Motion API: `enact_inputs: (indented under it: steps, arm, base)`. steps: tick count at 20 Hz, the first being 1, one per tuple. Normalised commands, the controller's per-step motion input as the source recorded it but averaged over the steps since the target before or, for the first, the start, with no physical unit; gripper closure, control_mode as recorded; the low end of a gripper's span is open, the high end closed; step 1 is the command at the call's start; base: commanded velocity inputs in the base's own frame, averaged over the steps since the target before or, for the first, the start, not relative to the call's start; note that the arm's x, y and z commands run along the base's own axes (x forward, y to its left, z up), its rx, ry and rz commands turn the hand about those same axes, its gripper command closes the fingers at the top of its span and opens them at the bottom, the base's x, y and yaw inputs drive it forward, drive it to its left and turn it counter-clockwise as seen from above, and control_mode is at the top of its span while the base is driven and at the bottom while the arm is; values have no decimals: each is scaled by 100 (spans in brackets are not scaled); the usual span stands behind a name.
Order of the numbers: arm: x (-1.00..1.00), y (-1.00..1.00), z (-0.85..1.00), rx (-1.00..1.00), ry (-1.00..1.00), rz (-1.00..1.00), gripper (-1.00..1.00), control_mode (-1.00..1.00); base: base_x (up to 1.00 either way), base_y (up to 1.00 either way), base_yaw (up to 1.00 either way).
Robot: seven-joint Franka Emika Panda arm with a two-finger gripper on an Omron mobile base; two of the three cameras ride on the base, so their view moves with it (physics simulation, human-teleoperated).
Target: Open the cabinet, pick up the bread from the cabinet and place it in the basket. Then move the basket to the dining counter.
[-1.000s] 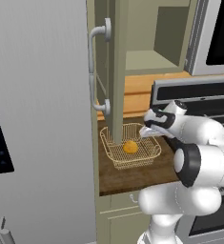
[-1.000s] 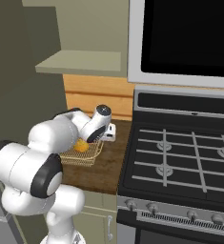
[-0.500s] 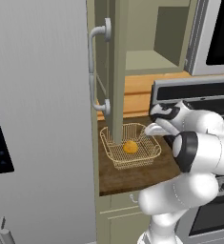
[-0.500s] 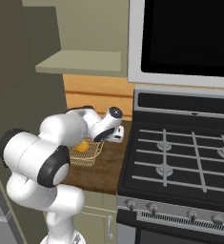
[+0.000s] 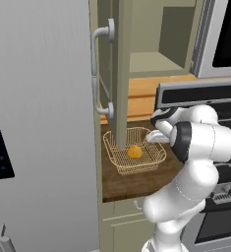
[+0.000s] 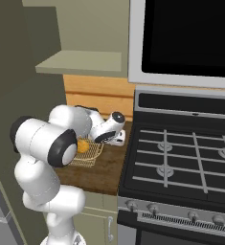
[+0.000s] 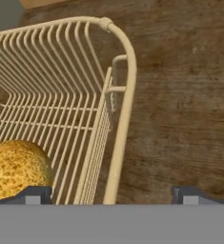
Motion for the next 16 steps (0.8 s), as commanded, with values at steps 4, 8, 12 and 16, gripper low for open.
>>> enact_inputs:
  steps: [4,8,12,16]
  arm:
    - [18,0,-19,2,2,0,-100,-100]
    - [6,1,-25,0,6,0,-100,-100]
    - [0,19,-4,0,8,0,-100,-100]
    - [-8,34,0,0,9,1,-100,-100]
  base:
    - [0,0,0]
    - [0,0,0]
    - [0,0,0]
    - [0,0,0]
